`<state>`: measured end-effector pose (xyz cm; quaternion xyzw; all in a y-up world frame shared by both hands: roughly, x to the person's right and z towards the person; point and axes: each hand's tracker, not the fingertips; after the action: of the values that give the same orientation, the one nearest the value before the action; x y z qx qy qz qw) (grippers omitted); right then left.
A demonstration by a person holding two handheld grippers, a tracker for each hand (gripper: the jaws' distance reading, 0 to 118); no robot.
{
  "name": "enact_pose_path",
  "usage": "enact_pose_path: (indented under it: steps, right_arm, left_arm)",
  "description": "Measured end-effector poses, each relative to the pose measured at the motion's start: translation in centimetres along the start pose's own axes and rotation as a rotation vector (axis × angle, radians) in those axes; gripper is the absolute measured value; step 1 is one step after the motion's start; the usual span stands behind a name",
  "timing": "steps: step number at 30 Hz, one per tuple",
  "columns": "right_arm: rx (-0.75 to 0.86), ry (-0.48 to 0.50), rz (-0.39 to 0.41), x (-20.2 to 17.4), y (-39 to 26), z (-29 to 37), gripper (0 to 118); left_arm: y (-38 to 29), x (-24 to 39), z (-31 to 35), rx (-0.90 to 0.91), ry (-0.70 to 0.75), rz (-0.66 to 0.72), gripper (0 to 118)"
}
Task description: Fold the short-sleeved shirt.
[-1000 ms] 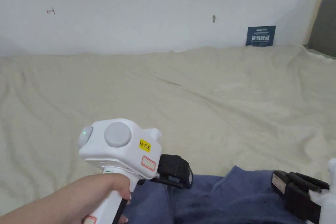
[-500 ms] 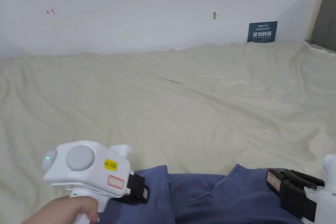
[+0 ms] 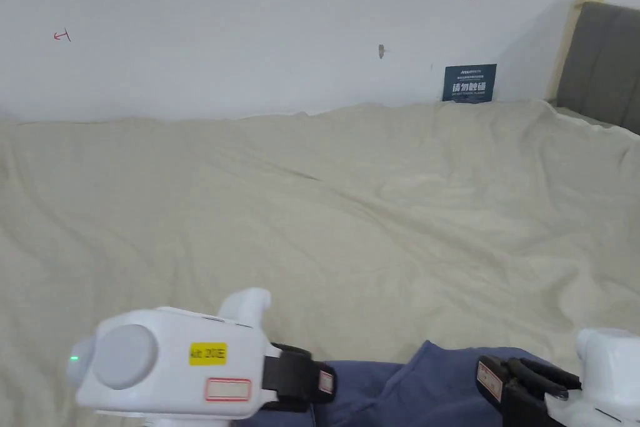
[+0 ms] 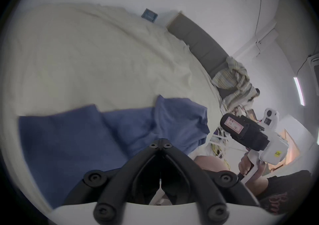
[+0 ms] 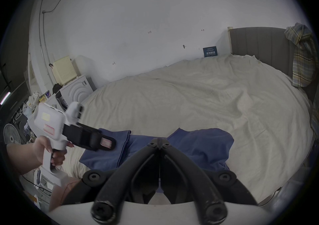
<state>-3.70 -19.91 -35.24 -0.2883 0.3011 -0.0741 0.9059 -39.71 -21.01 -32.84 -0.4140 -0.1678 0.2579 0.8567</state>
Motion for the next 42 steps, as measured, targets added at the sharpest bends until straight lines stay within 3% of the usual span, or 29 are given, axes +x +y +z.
enact_pose_path:
  steps: [3, 4, 5, 6, 7, 8, 9, 10, 12, 14, 17, 19, 22, 23, 24, 25, 27, 28, 31, 34, 36, 39, 41, 42]
  right_arm:
    - [0.011, 0.006, -0.007, 0.1, 0.3, 0.4, 0]
    - [0.014, 0.004, -0.004, 0.1, 0.3, 0.4, 0]
    - [0.017, 0.0, 0.004, 0.1, 0.4, 0.4, 0]
    - [0.017, -0.005, 0.011, 0.2, 0.4, 0.4, 0]
    - [0.012, -0.01, 0.012, 0.2, 0.4, 0.3, 0]
    - [0.005, -0.014, 0.01, 0.2, 0.4, 0.1, 0]
    - [0.001, -0.015, 0.007, 0.2, 0.4, 0.1, 0]
    - [-0.001, -0.018, 0.003, 0.2, 0.4, 0.1, 0]
    - [-0.002, -0.035, 0.021, -0.2, 0.1, 0.0, 0]
    - [-0.007, -0.041, 0.041, -0.7, 0.0, -0.1, 0]
    - [-0.025, -0.03, 0.053, -1.4, 0.0, -0.3, 0]
    - [-0.032, -0.022, 0.057, -1.7, 0.0, -0.5, 0]
    - [-0.047, -0.019, 0.067, -2.1, 0.1, -1.2, 0]
    - [-0.053, -0.025, 0.071, -2.3, 0.1, -1.4, 0]
    - [-0.058, -0.029, 0.073, -2.4, 0.1, -1.6, 0]
    - [-0.059, -0.028, 0.074, -2.4, 0.2, -1.6, 0]
    - [-0.056, -0.022, 0.079, -2.4, 0.2, -1.6, 0]
    - [-0.056, -0.023, 0.083, -2.5, 0.1, -1.7, 0]
    - [-0.066, -0.024, 0.092, -2.6, 0.1, -2.0, 0]
    - [-0.082, -0.007, 0.076, -2.4, 0.4, -2.3, 0]
    - [-0.075, -0.004, 0.067, -2.5, 0.6, -2.4, 0]
    - [-0.063, 0.001, 0.031, -2.6, 0.9, -2.5, 0]
    - [-0.075, 0.046, -0.051, -2.5, 1.1, -2.4, 0]
    - [-0.076, 0.061, -0.071, -2.4, 1.1, -2.3, 0]
  left_arm:
    - [0.4, -3.8, 4.6, 0.045, 0.156, 0.058, 1]
    - [0.5, -5.3, 5.7, 0.06, 0.17, 0.084, 12]
    - [0.5, -7.2, 7.0, 0.064, 0.158, 0.137, 36]
    - [0.3, -8.9, 8.0, 0.05, 0.135, 0.2, 81]
    - [0.1, -10.3, 8.7, 0.033, 0.113, 0.243, 110]
    - [-0.4, -11.7, 8.9, -0.015, 0.07, 0.265, 110]
    - [-0.9, -12.2, 8.8, -0.042, 0.046, 0.277, 117]
    - [-1.0, -13.4, 9.1, 0.031, 0.048, 0.241, 118]
    - [-2.5, -15.0, 7.9, -0.024, -0.15, 0.427, 118]
    - [-3.5, -16.7, 6.2, -0.065, -0.261, 0.57, 118]
    - [-4.7, -17.7, 4.2, -0.076, -0.247, 0.55, 118]
    - [-4.4, -17.0, 3.2, -0.021, -0.383, 0.531, 118]
    - [-4.4, -14.9, 0.6, -0.072, -0.428, 0.607, 118]
    - [-4.2, -13.5, 0.3, -0.106, -0.377, 0.534, 117]
    - [-3.8, -14.2, 0.6, -0.092, -0.3, 0.437, 107]
    - [-3.6, -13.6, 0.9, -0.093, -0.259, 0.369, 87]
    - [-3.6, -13.3, 1.4, -0.098, -0.086, 0.351, 13]
    - [-4.1, -13.4, 1.7, -0.104, -0.019, 0.367, 13]
    - [-3.5, -13.3, 3.3, -0.116, -0.022, 0.396, 13]
    - [-1.9, -12.5, 7.3, -0.114, 0.139, 0.251, 13]
    - [-1.0, -12.4, 10.6, -0.113, 0.245, 0.236, 13]
    - [0.1, -12.1, 15.1, -0.135, 0.567, 0.104, 13]
    - [0.1, -10.0, 16.0, -0.188, 0.845, -0.077, 13]
    - [0.1, -9.8, 16.2, -0.213, 0.902, -0.1, 13]
